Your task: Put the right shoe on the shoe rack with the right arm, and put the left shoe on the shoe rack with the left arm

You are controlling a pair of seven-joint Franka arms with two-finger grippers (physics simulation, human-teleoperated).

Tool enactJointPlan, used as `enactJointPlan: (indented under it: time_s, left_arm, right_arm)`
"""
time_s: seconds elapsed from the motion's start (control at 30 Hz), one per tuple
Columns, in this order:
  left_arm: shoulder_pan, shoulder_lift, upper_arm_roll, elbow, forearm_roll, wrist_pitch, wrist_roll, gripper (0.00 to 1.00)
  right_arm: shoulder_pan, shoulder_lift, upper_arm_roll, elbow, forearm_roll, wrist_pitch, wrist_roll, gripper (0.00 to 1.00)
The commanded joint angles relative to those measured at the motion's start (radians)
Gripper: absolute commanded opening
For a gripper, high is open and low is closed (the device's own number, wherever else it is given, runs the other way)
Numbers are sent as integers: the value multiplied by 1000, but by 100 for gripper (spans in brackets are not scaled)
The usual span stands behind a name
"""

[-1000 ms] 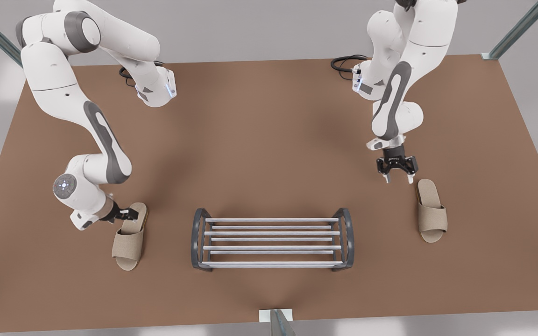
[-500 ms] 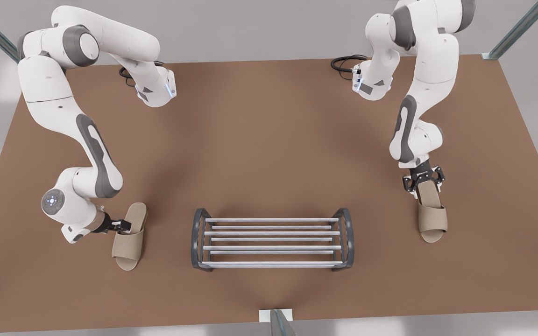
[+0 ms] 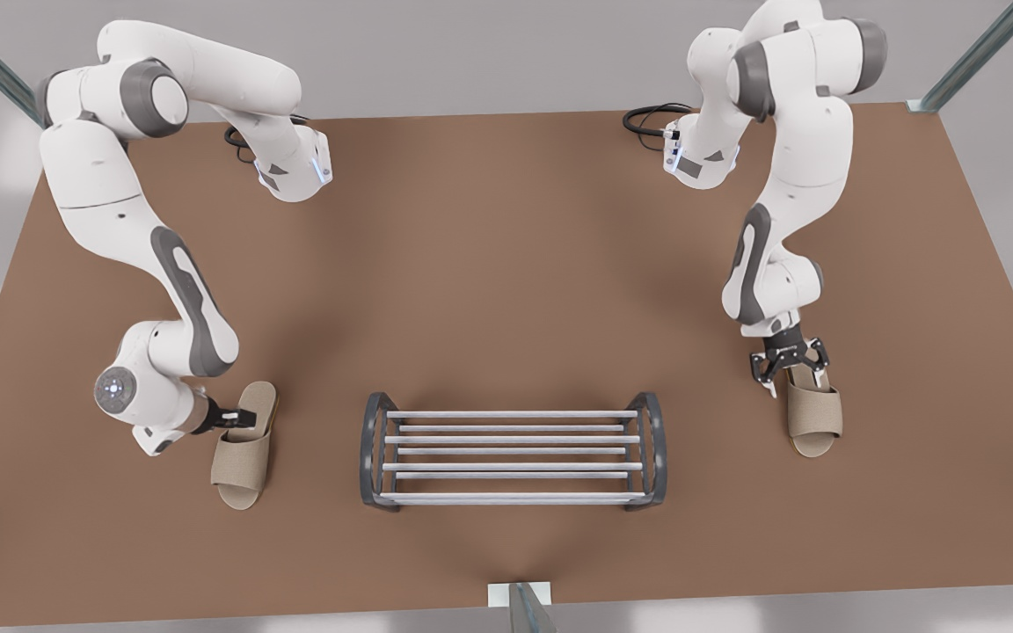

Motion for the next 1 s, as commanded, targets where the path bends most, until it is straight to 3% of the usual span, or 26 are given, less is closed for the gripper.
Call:
enactJointPlan:
  time_s: [0.0,0.73,0.77,0.83,0.87,0.9,0.97]
  left_arm:
    - [6,8,-6,13,0,-9,-1366,100]
    - [51,65,-45,142,14,2,-1366,100]
    - [51,64,-45,142,14,5,-1366,99]
    - [51,62,-45,142,12,9,-1366,69]
    - [51,61,-45,142,12,9,-1366,65]
    - [51,61,-45,142,12,9,-1366,60]
    - [49,59,-45,142,12,9,-1366,43]
  right_arm:
    - [5,18,0,28,1,-3,-22,100]
    - [16,64,-1,100,5,-7,-11,100]
    - [16,67,-1,103,5,-7,-17,96]
    - [16,70,-1,109,5,-7,-17,78]
    - [16,71,-1,114,5,-7,-21,70]
    - [16,73,-1,116,5,-7,-22,68]
    - [16,73,-1,116,4,-7,-25,54]
